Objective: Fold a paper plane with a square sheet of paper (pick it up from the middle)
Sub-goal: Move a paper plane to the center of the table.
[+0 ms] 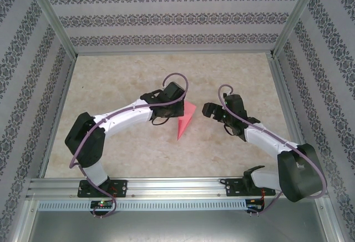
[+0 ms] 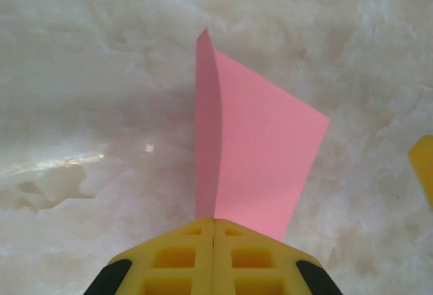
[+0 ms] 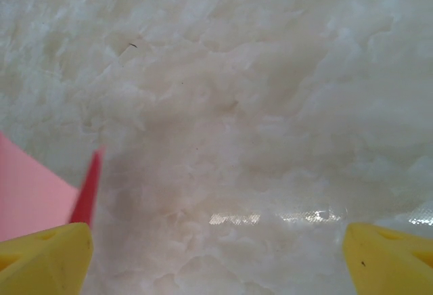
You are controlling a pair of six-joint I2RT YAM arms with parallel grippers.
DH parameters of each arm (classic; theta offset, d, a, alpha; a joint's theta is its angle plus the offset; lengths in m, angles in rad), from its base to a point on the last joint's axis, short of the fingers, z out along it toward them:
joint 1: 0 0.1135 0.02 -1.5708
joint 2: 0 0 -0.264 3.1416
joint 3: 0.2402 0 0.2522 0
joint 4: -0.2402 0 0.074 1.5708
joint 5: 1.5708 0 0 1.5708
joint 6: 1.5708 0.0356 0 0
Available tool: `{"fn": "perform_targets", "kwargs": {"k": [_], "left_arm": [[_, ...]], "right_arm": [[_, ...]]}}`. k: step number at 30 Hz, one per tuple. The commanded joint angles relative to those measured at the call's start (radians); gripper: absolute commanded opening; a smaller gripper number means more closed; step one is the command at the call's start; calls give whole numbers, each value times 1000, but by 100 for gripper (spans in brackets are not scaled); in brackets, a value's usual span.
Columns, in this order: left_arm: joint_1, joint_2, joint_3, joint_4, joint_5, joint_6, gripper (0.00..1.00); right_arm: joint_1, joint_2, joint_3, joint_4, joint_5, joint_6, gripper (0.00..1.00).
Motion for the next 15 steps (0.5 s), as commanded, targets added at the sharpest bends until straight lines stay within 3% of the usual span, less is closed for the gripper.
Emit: {"fn": "perform_targets", "kwargs": {"k": [1, 5, 10, 15], "left_arm": [[32, -14, -81, 238, 113, 16, 0], [67, -18, -198, 425, 219, -21, 0], [106, -24, -341, 648, 307, -95, 0], [133, -28, -447, 768, 325, -143, 0]], "right_arm": [[-5, -47, -22, 53, 15, -8, 96], [-6, -51, 4, 23, -4, -9, 93], [11, -26, 43, 16, -168, 52, 85], [150, 2, 83, 14, -174, 126, 82]]}}
